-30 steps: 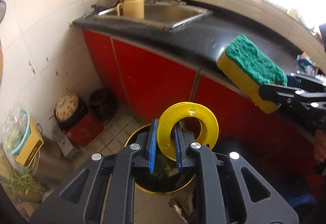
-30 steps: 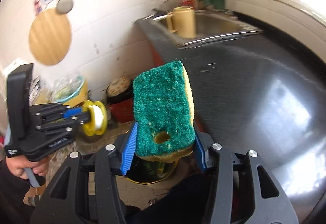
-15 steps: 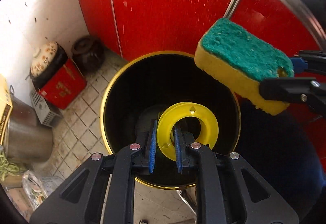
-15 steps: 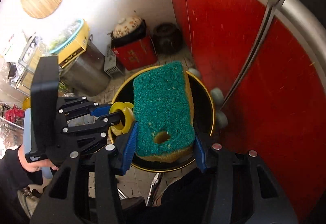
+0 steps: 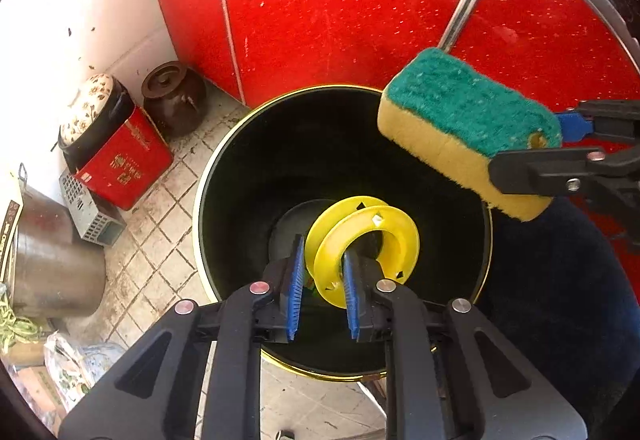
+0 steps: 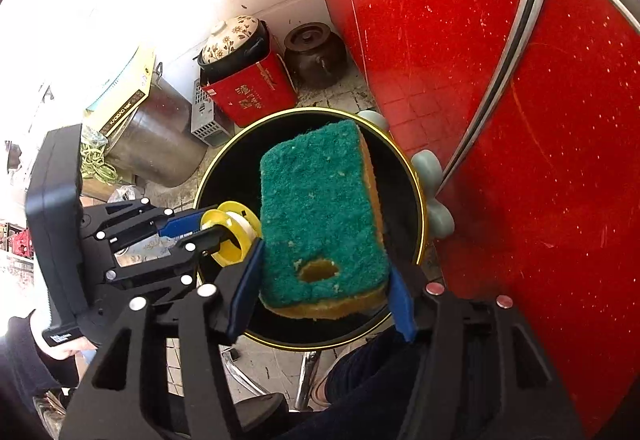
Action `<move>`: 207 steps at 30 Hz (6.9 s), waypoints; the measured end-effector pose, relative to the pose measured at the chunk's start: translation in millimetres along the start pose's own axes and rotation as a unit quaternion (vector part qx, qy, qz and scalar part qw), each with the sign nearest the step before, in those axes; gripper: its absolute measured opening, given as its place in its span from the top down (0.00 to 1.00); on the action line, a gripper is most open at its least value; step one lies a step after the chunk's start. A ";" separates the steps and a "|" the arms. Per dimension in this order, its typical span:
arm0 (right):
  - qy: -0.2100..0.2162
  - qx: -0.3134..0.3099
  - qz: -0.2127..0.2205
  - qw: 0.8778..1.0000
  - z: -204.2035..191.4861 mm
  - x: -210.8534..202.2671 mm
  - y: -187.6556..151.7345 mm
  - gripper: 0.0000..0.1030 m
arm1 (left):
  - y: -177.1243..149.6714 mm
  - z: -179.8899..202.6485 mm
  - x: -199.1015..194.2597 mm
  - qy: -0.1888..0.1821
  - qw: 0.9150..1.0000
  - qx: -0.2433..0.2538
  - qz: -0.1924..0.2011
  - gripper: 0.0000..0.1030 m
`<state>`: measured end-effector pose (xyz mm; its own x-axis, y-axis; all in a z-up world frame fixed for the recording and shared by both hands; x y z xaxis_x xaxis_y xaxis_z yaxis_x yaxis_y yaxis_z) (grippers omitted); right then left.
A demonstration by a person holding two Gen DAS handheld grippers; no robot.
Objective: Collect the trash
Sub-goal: 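Swing both tools back toward the countertop, then grasp the pill blister pack with the left tool while the right tool grasps the clear cup, then carry blister pack and cup over the bin and open both tools, then swing both tools back toward the countertop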
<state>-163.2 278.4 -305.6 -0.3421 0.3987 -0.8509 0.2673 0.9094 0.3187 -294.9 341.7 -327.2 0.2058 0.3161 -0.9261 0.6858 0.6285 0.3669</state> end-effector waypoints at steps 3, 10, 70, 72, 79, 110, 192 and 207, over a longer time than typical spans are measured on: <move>-0.002 -0.004 0.002 1.000 -0.4 -5.3 -0.6 0.28 | -1.4 -5.1 -2.9 0.002 1.000 -0.014 0.007 0.30; -0.006 -0.024 0.020 0.999 -11.4 -27.4 -4.0 0.27 | 0.3 -4.4 -18.5 0.013 1.000 -0.020 0.014 0.25; -0.284 0.460 0.315 0.780 361.8 -514.2 -312.1 0.54 | 94.7 597.7 -263.7 -0.211 0.799 0.506 0.245 0.66; -0.273 0.455 0.322 0.784 356.2 -514.1 -312.5 0.55 | 97.0 595.2 -268.7 -0.219 0.804 0.499 0.239 0.78; -0.275 0.417 0.328 0.802 297.2 -508.1 -319.2 0.55 | 88.6 580.9 -287.2 -0.232 0.807 0.492 0.230 0.86; -0.231 0.276 0.335 0.871 149.4 -445.0 -234.3 0.55 | 111.1 399.5 -324.0 -0.187 0.884 0.334 0.269 0.86; -0.200 0.043 0.303 0.931 3.9 -363.5 -129.3 0.11 | 83.0 158.9 -241.8 -0.039 0.951 0.192 0.237 0.07; -0.307 0.286 0.367 0.831 108.3 -475.1 -338.0 0.10 | 82.3 403.3 -287.2 -0.214 0.887 0.340 0.228 0.06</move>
<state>6.5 -231.3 -54.3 0.5780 0.5263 -0.6237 0.6448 0.1739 0.7443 -16.0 16.0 -66.3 0.7166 0.0373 -0.6965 0.6953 -0.1164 0.7092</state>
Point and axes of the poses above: each gripper's, at about its wrist camera, not at the fingertips, and x roughly the way its jaws point, z to its right, y to its top, the point moved 3 cm from there along x, roughly the way its jaws point, and after that the axes turned 11 degrees about y, right-handed, at the moved point
